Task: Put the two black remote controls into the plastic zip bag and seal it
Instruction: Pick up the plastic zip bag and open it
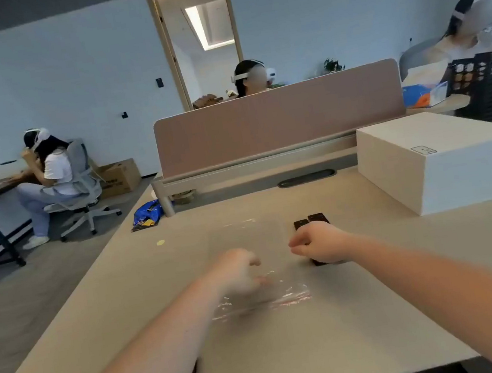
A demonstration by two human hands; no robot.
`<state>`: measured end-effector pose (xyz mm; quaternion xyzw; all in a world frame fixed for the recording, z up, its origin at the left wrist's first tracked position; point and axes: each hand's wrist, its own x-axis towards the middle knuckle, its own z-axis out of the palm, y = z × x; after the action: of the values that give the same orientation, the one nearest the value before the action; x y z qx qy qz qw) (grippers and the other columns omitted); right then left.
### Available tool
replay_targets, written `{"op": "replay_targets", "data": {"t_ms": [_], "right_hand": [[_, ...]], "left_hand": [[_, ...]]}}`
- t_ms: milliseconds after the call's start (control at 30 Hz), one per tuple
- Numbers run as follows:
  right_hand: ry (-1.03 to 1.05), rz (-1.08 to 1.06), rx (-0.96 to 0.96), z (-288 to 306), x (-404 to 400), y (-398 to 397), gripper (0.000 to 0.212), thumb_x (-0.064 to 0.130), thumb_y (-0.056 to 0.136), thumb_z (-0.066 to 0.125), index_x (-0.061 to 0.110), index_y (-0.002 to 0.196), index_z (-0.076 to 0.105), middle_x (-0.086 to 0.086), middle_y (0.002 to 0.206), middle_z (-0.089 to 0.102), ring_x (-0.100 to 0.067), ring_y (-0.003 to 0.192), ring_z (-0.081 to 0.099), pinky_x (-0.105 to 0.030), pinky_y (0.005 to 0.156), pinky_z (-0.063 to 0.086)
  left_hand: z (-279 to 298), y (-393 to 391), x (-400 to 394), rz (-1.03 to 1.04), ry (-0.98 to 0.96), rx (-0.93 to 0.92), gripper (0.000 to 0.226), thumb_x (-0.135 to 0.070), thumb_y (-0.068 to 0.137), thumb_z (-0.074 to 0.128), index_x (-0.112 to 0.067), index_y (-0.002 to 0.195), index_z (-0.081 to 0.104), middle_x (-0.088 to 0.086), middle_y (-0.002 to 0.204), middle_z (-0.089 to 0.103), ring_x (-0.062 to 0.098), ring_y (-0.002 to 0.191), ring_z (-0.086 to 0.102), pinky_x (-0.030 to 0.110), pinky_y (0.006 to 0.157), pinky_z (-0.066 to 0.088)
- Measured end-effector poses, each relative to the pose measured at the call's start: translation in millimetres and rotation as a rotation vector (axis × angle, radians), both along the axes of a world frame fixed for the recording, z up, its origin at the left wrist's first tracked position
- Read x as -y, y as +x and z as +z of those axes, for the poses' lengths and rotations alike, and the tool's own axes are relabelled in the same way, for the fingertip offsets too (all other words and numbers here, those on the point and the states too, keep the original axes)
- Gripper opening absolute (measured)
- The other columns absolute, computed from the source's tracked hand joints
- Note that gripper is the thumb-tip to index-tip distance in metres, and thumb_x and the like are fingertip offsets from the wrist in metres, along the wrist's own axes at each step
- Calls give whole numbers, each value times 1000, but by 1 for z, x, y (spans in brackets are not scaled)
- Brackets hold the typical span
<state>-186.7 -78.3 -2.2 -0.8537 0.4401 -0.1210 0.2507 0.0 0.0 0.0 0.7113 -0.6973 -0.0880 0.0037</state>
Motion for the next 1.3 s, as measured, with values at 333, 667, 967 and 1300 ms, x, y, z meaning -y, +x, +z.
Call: {"op": "replay_targets", "data": {"t_ms": [333, 667, 967, 1300], "right_hand": [[55, 111, -76, -12, -13, 14, 34, 26, 91, 60, 12, 122, 64, -3, 126, 65, -16, 118, 59, -28, 105, 44], [-45, -41, 75, -18, -11, 13, 21, 21, 90, 59, 10, 102, 72, -3, 97, 71, -18, 95, 64, -22, 83, 46], [142, -245, 240, -10, -12, 12, 47, 44, 89, 58, -2, 81, 64, -18, 94, 72, -18, 73, 56, -36, 76, 53], [406, -190, 467, -10, -18, 27, 24, 27, 91, 62, 5, 89, 74, -7, 82, 71, -11, 69, 64, -17, 61, 54]], "left_hand": [[-26, 13, -10, -141, 72, 52, 26, -37, 80, 63, -17, 97, 67, 6, 99, 71, 28, 90, 63, 33, 76, 52], [-37, -3, 3, 54, -136, -16, 25, -26, 90, 50, -10, 94, 69, 17, 104, 71, 35, 101, 63, 39, 85, 53], [-12, -11, 19, 320, -347, -541, 18, -28, 86, 65, -13, 79, 73, -2, 72, 65, 19, 71, 58, 31, 70, 48], [-17, -18, 21, 255, -211, -700, 28, -12, 83, 67, -24, 58, 64, 9, 70, 68, 21, 68, 61, 46, 85, 57]]}}
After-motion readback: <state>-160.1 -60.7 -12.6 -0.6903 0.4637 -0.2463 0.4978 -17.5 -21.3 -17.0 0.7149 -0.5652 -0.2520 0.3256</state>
